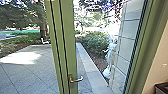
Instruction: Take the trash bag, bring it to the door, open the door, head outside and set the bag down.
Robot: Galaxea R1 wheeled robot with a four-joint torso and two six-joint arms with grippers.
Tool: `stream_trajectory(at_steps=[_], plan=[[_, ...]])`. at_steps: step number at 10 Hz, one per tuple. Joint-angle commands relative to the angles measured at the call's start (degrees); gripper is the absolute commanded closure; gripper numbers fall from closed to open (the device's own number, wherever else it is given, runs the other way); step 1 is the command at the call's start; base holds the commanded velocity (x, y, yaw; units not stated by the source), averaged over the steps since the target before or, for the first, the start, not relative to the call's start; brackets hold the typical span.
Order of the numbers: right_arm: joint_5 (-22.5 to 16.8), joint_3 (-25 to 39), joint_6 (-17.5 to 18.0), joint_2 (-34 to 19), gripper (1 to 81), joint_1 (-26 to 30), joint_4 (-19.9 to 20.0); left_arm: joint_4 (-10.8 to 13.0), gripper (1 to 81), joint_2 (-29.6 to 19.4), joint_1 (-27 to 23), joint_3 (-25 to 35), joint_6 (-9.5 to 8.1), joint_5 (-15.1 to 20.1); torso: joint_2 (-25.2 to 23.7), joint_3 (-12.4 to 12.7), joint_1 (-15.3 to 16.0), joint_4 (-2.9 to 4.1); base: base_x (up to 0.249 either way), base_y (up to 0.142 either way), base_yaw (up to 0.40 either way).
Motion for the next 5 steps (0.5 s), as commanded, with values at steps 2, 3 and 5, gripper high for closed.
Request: stream_trajectory(at_steps=[2,3,5], plan=[[-3.0,0.9,-0.4,1.1,1.0,2.2,-0.9,1.1,81.1,-0.3,-2.8,-0.2,-0.08,2.9,0.0,0.0,0.0,0.00,0.000,0.000,0.301],[-3.0,1.0,-0.4,1.1,1.0,2.2,-1.0,1.1,81.1,-0.3,-2.8,-0.2,-0.08,2.9,0.0,0.0,0.0,0.00,0.000,0.000,0.301],[-3.0,1.0,-0.4,1.1,1.0,2.2,-1.0,1.3,81.1,-0.1,-2.8,-0.2,0.01,3.0,0.0,0.0,0.0,0.00,0.000,0.000,0.301]])
